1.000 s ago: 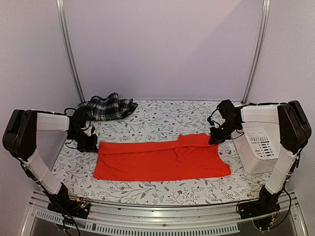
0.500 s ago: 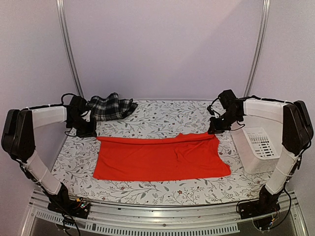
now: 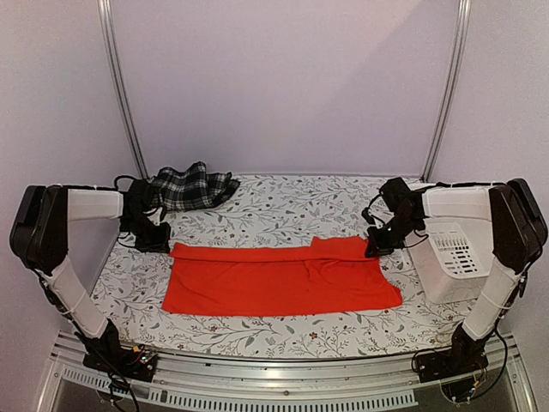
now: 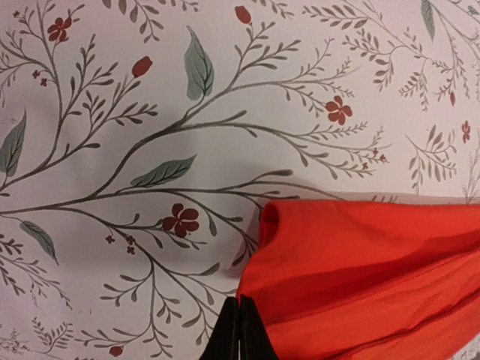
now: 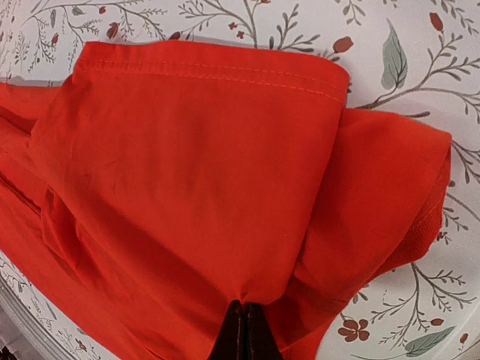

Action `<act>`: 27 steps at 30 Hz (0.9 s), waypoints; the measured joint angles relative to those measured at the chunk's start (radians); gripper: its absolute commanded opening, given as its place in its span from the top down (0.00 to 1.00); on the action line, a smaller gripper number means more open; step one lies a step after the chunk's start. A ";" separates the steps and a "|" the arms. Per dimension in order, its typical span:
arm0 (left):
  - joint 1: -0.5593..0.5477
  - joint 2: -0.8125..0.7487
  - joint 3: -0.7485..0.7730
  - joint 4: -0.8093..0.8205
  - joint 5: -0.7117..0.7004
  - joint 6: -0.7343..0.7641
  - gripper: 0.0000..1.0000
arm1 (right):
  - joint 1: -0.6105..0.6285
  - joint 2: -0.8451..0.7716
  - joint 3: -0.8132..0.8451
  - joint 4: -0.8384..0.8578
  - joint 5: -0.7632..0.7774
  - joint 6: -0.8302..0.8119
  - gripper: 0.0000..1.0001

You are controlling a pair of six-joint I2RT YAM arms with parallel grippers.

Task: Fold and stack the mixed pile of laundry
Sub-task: Fold the 1/3-folded T-shirt at the center of the board.

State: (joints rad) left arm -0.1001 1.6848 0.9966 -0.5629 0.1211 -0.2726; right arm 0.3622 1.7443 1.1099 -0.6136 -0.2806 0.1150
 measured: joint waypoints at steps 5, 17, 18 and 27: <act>0.000 0.011 -0.006 0.003 0.001 0.000 1.00 | 0.005 0.006 -0.012 -0.014 -0.003 -0.001 1.00; 0.000 0.011 0.002 0.003 -0.002 0.029 1.00 | 0.011 0.018 0.045 -0.053 -0.013 -0.028 0.98; 0.000 0.011 0.002 0.003 -0.002 0.035 1.00 | 0.013 0.019 0.024 -0.055 -0.017 -0.029 0.94; -0.018 -0.017 0.086 -0.016 0.014 0.073 0.31 | 0.017 0.020 0.004 -0.122 -0.051 -0.031 0.51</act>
State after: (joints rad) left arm -0.1181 1.6680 1.0824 -0.5789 0.1352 -0.1993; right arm 0.3790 1.7645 1.1137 -0.7357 -0.3313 0.0845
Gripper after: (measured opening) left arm 0.662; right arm 0.479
